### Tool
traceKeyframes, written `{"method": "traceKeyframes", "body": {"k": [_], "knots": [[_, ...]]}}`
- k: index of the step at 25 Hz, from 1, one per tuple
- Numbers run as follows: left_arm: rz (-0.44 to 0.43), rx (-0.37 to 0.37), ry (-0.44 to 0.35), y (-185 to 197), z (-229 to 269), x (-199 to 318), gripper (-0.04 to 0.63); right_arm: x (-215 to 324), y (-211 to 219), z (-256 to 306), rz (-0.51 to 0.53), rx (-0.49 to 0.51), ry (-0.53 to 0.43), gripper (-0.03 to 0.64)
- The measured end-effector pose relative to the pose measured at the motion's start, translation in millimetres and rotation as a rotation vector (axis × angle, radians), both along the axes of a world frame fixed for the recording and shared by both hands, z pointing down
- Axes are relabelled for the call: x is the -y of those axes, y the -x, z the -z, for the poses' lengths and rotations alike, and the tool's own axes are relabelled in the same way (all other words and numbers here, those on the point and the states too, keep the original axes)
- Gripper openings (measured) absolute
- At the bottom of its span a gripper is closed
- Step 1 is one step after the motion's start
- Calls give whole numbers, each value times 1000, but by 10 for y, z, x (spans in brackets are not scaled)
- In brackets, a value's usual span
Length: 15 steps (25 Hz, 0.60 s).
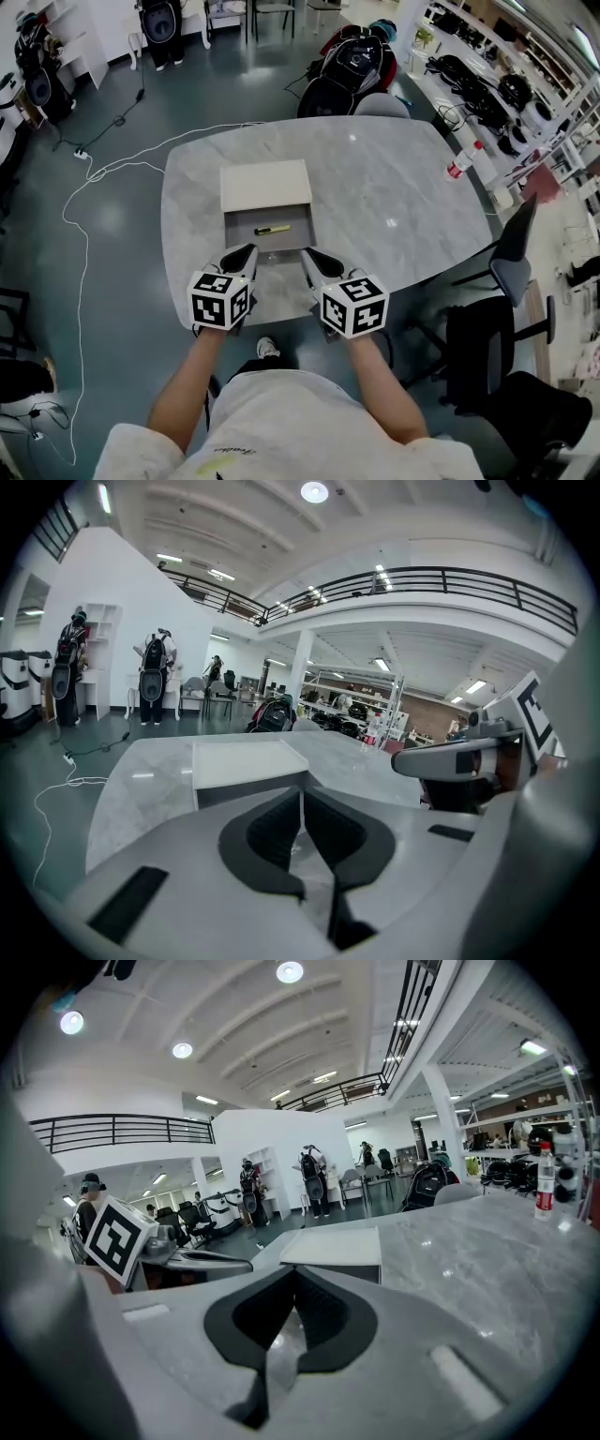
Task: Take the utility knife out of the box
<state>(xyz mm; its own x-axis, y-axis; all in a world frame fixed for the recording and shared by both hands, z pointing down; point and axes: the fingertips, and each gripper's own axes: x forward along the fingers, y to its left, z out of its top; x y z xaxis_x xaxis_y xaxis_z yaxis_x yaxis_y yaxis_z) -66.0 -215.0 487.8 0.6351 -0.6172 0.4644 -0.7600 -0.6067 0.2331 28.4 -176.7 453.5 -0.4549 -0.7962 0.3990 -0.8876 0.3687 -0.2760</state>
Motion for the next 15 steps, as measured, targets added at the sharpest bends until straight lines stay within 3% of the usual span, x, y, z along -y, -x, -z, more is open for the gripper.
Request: {"method": "traceKeyframes", "body": {"k": [9, 15], "knots": [[-31, 21, 20, 125, -127, 379, 18, 346, 131, -55, -8, -10, 13, 5], [-74, 73, 41, 71, -271, 472, 20, 476, 112, -121, 5, -5, 20, 5]]}}
